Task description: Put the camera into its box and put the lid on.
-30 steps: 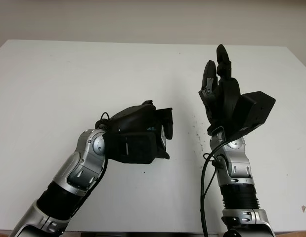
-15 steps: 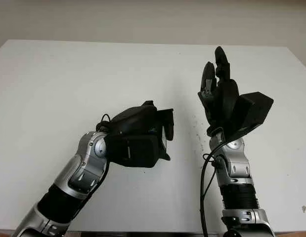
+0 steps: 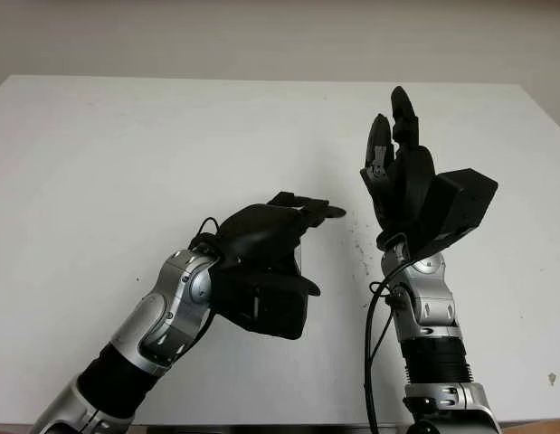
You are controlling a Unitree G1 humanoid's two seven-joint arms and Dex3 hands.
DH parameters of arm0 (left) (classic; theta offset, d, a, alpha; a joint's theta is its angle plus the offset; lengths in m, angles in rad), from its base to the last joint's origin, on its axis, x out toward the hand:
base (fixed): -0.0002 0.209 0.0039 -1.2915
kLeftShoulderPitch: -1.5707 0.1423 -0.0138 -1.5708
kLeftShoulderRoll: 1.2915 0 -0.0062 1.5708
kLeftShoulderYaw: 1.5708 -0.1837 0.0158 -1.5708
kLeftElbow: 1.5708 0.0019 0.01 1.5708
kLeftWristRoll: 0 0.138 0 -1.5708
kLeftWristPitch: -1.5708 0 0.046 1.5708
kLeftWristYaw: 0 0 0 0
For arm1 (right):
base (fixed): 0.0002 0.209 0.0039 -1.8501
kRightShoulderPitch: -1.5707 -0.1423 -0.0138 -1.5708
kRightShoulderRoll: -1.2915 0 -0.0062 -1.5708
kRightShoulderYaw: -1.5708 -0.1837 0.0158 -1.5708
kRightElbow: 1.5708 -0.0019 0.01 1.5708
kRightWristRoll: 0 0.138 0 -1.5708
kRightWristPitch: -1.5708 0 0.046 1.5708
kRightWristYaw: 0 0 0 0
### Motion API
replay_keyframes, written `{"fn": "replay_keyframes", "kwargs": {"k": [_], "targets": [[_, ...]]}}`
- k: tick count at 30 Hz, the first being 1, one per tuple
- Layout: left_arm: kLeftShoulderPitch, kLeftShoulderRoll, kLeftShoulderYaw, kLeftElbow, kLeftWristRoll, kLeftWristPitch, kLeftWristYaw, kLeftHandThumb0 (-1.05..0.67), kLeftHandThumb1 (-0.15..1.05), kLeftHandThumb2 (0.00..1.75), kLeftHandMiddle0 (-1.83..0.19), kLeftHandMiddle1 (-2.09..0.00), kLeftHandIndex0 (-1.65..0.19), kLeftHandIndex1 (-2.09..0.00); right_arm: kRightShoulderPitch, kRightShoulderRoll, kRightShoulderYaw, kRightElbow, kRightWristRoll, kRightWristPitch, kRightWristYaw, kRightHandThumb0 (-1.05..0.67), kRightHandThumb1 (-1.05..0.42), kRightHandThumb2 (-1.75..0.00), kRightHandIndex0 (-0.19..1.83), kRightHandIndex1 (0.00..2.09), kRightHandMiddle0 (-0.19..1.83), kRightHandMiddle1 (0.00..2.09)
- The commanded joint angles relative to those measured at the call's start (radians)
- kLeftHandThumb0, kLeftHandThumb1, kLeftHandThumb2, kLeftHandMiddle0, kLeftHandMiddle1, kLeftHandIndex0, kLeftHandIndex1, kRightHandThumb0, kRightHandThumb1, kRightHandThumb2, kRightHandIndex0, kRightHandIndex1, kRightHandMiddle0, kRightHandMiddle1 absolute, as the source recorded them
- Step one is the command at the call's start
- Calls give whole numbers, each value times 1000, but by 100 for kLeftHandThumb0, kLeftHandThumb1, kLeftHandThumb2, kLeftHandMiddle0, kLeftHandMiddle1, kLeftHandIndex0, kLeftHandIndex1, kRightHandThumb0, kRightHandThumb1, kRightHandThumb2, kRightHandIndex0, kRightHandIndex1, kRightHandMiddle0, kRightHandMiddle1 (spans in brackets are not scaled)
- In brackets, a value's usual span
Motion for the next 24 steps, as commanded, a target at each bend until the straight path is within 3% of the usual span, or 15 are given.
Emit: {"fn": "replay_keyframes", "kwargs": {"k": [1, 12, 18, 24], "targets": [[14, 0, -11, -13, 7, -10, -4, -67, 105, 17, 19, 0, 19, 0, -3, -1, 2, -7, 4, 4, -1, -63, -105, -61, -8, 6, -19, 29], [39, 20, -4, -45, 18, 38, -79, -80, 105, 50, 19, 0, 19, 0, -1, -6, 2, -6, -2, 6, 1, -60, -105, -62, -8, 6, -19, 25], [65, -28, 1, -37, -21, 57, -49, -85, 105, 70, 19, 0, 19, 0, -1, -3, 0, -9, 2, 15, 0, -61, -105, -60, -7, 7, -18, 26], [68, -112, 1, -12, -61, 98, -1, -85, 105, 74, 19, 0, 19, 0, 1, -2, 3, -15, -4, 25, -8, -60, -105, -60, -6, 6, -19, 28]]}}
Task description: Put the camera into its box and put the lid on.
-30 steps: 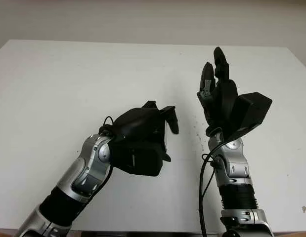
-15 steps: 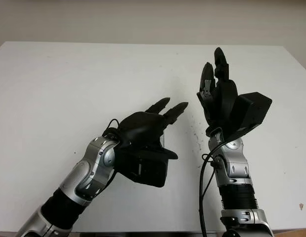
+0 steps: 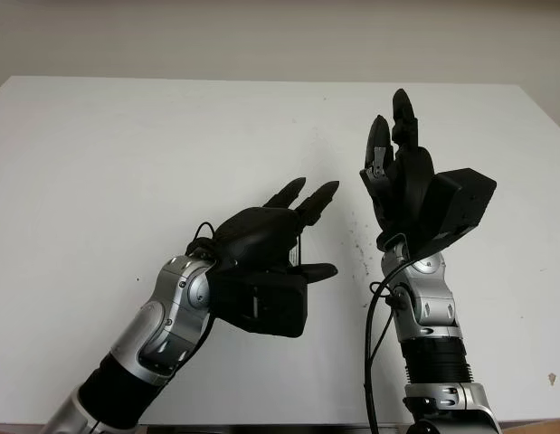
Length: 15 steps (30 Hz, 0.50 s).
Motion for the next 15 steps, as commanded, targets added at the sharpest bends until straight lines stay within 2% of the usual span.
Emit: {"fn": "replay_keyframes", "kwargs": {"k": [1, 9, 15], "targets": [[18, -47, -24, 24, -25, 12, 4, -85, 105, 75, 19, 0, 19, 0, 1, -2, 2, -15, 2, 5, -1, -60, -105, -60, -7, 6, -19, 28], [-31, -117, -49, 102, -37, 16, 68, -81, 105, 76, 19, 0, 19, 0, 6, 0, 2, -21, 3, 5, -4, -59, -105, -60, -7, 6, -19, 26], [-47, -148, -64, 117, -32, 32, 84, -78, 105, 76, 19, 0, 19, 0, 7, 6, 1, -29, 8, 22, -14, -61, -105, -58, -7, 6, -19, 27]]}}
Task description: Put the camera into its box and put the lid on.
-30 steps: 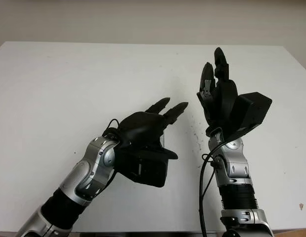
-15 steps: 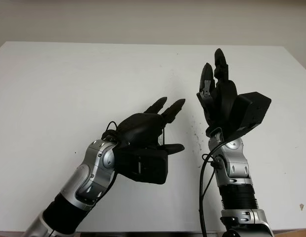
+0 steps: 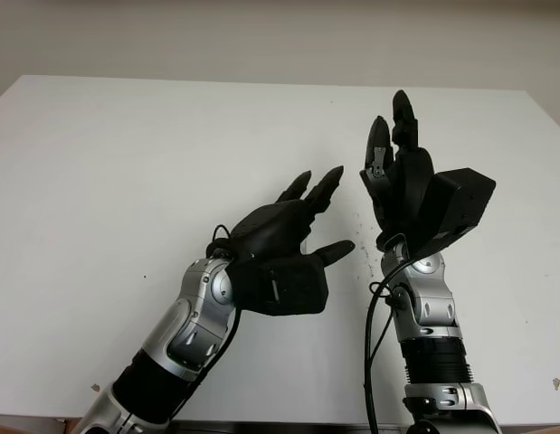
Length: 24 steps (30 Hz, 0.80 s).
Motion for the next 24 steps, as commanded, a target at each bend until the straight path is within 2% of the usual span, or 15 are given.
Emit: {"fn": "replay_keyframes", "kwargs": {"k": [1, 14, 20, 24], "targets": [[-4, -43, -40, 16, -6, 8, -6, -77, 105, 76, 19, 0, 19, 0, 6, 4, 1, -27, 6, 10, -5, -61, -105, -58, -7, 6, -19, 27], [0, -47, -94, -12, 5, 37, -33, -73, 105, 69, 19, 0, 19, 0, 4, 0, 4, -7, 2, -8, 5, -61, -105, -59, -7, 6, -19, 28], [28, 13, -82, -124, 4, 41, -96, -71, 105, 65, 19, 0, 19, 0, 0, 0, -2, -7, 7, -4, 5, -61, -105, -59, -7, 6, -18, 28], [50, 54, -36, -176, 14, 24, -66, -69, 105, 66, 19, 0, 19, 0, 0, -2, 1, -6, 3, -1, 6, -61, -105, -59, -7, 6, -19, 26]]}}
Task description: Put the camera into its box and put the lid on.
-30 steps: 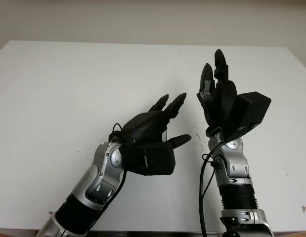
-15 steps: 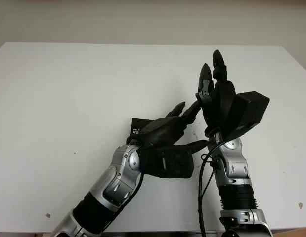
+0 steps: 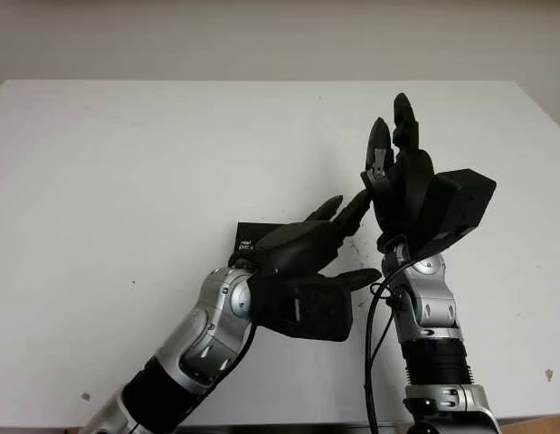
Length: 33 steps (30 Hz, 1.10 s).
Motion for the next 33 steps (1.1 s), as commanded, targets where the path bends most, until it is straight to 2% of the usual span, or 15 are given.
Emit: {"fn": "replay_keyframes", "kwargs": {"k": [1, 4, 9, 12, 16, 25, 28, 33], "targets": [[16, 17, 46, -31, -12, -12, 19, -68, 105, 65, 19, 0, 19, 0, -5, -2, 2, -1, 3, -7, 3, -60, -105, -59, -7, 6, -18, 26], [19, 25, 117, -65, -69, 6, 7, -68, 105, 64, 19, 0, 19, 0, -7, -5, 0, 6, 7, -10, 11, -60, -105, -60, -7, 5, -19, 26], [11, 32, 322, -79, -231, -14, 65, -60, 105, 54, 19, 0, 19, 0, -15, -7, -7, 11, 14, -9, 15, -61, -105, -59, -7, 6, -18, 28], [-12, 47, 426, -42, -283, -62, 148, -58, 105, 51, 19, 0, 19, 0, -19, -7, -10, 16, 18, -15, 15, -61, -105, -58, -6, 6, -19, 29], [-52, 45, 558, 64, -398, -151, 248, -64, 105, 54, 19, 0, 19, 0, -24, -14, -12, 20, 27, -8, 28, -62, -105, -59, -8, 5, -19, 27], [-105, 61, 721, 280, -556, -225, 388, -70, 105, 63, 19, 0, 19, 0, -24, -49, 1, 20, 21, 9, 80, -67, -105, -64, -13, 3, -19, 17], [-97, 60, 759, 350, -639, -266, 372, -73, 105, 62, 19, 0, 19, 0, -14, -63, 18, 23, 8, 4, 101, -66, -105, -66, -14, 3, -19, 14], [-55, 64, 769, 406, -707, -311, 333, -74, 105, 67, 19, 0, 19, 0, 29, -74, 66, 25, -40, -22, 134, -67, -105, -66, -17, 2, -19, 6]]}}
